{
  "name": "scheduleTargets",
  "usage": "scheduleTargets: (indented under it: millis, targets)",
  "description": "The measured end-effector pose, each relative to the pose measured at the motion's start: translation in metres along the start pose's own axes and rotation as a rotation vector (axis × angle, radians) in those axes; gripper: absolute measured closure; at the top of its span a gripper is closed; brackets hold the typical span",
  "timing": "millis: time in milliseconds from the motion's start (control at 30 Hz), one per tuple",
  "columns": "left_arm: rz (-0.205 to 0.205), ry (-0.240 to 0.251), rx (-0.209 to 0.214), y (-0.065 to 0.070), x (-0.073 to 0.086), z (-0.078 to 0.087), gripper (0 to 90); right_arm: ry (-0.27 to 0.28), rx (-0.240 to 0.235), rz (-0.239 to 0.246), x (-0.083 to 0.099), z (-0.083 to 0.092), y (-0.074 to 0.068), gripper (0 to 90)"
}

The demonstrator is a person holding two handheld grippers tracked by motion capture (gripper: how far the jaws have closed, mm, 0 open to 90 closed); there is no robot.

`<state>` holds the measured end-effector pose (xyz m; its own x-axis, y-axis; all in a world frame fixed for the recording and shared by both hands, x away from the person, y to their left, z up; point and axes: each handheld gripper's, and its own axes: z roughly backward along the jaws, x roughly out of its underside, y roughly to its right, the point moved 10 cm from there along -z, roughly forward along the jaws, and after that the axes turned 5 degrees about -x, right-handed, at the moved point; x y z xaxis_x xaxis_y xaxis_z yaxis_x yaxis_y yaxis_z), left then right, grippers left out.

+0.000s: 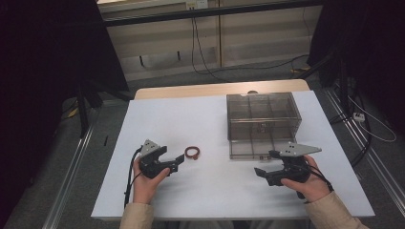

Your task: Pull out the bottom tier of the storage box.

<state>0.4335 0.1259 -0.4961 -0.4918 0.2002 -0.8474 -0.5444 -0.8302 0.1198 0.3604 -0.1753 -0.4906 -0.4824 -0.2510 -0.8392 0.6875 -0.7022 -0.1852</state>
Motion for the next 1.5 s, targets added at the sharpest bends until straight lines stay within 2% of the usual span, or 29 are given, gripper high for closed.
scheduleTargets:
  millis: [167,300,367,467,700,733,800,867,1067,1167,1267,1367,1433,1500]
  targets:
    - [-0.001,-0.025,-0.023,-0.001,-0.001,-0.011,25.0,-0.003,0.001,0.001,0.0,0.0,0.0,12.8]
    - [0.007,-0.039,-0.033,-0.002,0.0,-0.021,34.1,-0.002,-0.001,0.001,0.0,0.0,0.0,12.8]
    - [-0.004,-0.059,-0.051,-0.005,0.002,-0.025,38.4,-0.003,-0.001,0.002,0.0,0.0,0.0,12.8]
    - [-0.012,-0.073,-0.057,-0.007,0.002,-0.03,46.9,-0.005,0.001,0.003,0.001,0.0,0.001,12.7]
    - [-0.013,-0.105,-0.053,-0.002,0.003,-0.045,57.6,-0.008,0.003,-0.005,0.002,-0.002,0.002,12.5]
    - [-0.01,-0.109,-0.048,-0.002,0.004,-0.047,59.7,-0.008,0.004,-0.005,0.002,-0.002,0.002,12.5]
    - [0.005,-0.122,-0.064,-0.004,0.005,-0.05,62.9,-0.007,0.004,-0.003,0.002,-0.001,0.002,12.5]
    - [0.013,-0.126,-0.055,-0.004,0.005,-0.05,68.3,-0.006,0.003,-0.005,0.002,-0.001,0.002,12.5]
    - [0.0,-0.144,-0.052,-0.002,0.006,-0.053,71.3,-0.006,0.008,-0.011,0.003,0.0,0.005,12.4]
    - [-0.029,-0.167,-0.053,0.0,0.008,-0.055,73.1,-0.006,0.01,-0.011,0.003,0.001,0.005,12.5]
    - [-0.008,-0.168,-0.044,0.002,0.008,-0.055,77.3,-0.008,0.01,-0.013,0.004,0.0,0.007,12.4]
    - [-0.011,-0.177,-0.031,0.005,0.009,-0.055,84.2,-0.01,0.008,-0.016,0.005,0.0,0.006,12.5]
    - [-0.023,-0.183,-0.03,0.006,0.009,-0.055,85.0,-0.009,0.006,-0.014,0.005,-0.001,0.006,12.5]
    - [-0.012,-0.183,-0.024,0.006,0.009,-0.054,85.4,-0.009,0.002,-0.009,0.005,-0.001,0.005,12.5]
